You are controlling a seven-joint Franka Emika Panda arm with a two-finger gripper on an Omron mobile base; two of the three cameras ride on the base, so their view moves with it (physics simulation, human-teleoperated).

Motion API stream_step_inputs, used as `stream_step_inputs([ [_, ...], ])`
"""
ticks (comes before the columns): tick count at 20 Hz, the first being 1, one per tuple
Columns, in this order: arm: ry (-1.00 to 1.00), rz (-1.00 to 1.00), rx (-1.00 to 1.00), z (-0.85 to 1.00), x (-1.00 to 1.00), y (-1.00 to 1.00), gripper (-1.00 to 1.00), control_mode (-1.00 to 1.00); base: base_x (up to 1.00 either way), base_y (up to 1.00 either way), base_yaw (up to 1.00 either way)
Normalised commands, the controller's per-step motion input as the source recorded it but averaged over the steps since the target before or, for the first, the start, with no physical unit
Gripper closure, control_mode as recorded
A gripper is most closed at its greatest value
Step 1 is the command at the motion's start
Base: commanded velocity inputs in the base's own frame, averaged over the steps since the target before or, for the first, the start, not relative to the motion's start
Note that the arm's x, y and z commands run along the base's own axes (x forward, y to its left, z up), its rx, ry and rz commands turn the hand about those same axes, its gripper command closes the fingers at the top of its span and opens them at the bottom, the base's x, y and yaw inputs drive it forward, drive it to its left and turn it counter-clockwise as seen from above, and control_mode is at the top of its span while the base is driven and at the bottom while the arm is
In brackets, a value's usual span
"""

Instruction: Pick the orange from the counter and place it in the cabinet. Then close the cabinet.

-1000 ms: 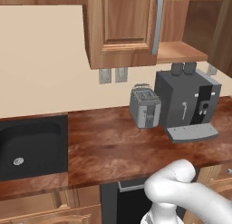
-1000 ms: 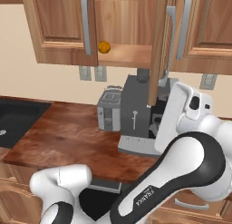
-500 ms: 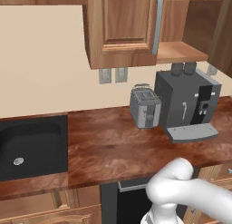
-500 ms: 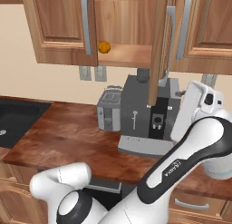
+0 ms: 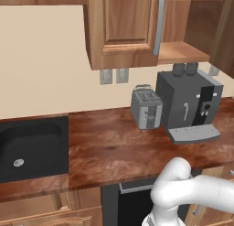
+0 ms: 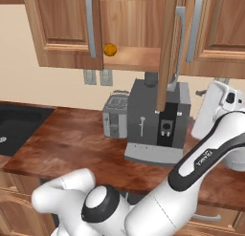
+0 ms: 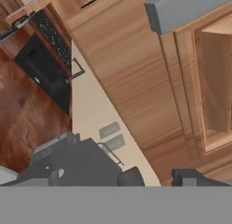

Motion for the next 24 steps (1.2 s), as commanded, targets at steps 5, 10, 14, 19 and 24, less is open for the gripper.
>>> stream_step_inputs([
  [5, -0.08, 0.10, -0.01, 0.00, 0.38, 0.05, -1.00, -1.00, 0.00, 0.00, 0.00],
  [10, -0.21, 0.07, -0.01, 0.07, 0.22, 0.18, -1.00, -1.00, 0.00, 0.00, 0.00],
  [14, -0.25, 0.03, -0.02, 0.14, 0.19, 0.25, -1.00, -1.00, 0.00, 0.00, 0.00],
  [19, -0.27, 0.00, -0.07, 0.13, 0.19, 0.50, -1.00, -1.00, 0.00, 0.00, 0.00],
  [24, -0.20, 0.00, -0.12, 0.17, 0.23, 0.65, -1.00, -1.00, 0.00, 0.00, 0.00],
])
